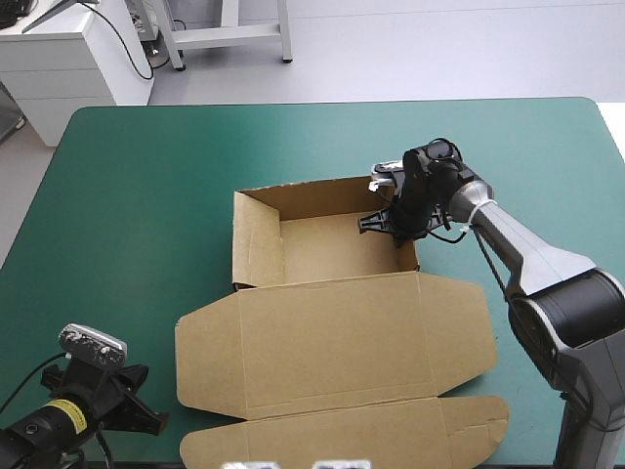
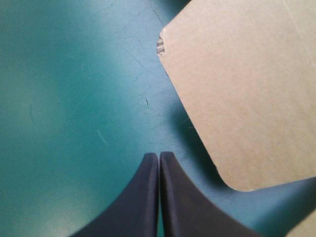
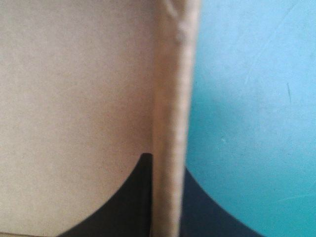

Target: Fold the box

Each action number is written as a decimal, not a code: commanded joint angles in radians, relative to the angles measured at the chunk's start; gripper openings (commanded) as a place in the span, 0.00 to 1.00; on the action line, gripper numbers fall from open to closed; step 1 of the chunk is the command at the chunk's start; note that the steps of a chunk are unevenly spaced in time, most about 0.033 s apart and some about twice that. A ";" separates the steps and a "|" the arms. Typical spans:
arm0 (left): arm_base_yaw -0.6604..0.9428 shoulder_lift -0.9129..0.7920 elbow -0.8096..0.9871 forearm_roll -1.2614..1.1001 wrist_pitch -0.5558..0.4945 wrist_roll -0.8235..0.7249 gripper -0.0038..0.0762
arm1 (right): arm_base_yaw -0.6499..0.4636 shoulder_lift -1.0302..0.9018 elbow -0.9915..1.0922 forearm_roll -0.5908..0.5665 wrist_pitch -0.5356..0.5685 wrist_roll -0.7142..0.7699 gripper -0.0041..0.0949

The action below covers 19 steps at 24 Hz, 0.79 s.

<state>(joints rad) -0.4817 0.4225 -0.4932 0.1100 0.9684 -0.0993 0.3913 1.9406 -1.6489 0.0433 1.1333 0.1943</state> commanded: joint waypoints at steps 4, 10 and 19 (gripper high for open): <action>-0.004 0.007 -0.023 -0.002 -0.057 -0.004 0.04 | -0.009 -0.068 -0.069 -0.101 0.010 0.002 0.03; -0.004 0.007 -0.023 -0.002 -0.057 -0.006 0.04 | -0.097 -0.068 -0.142 -0.158 0.070 -0.002 0.03; -0.004 0.007 -0.023 -0.002 -0.057 -0.008 0.04 | -0.605 -0.088 -0.152 -0.223 0.103 -0.098 0.03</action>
<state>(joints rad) -0.4817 0.4225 -0.4921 0.1100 0.9684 -0.0993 -0.1162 1.9193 -1.7678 -0.1368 1.2296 0.1176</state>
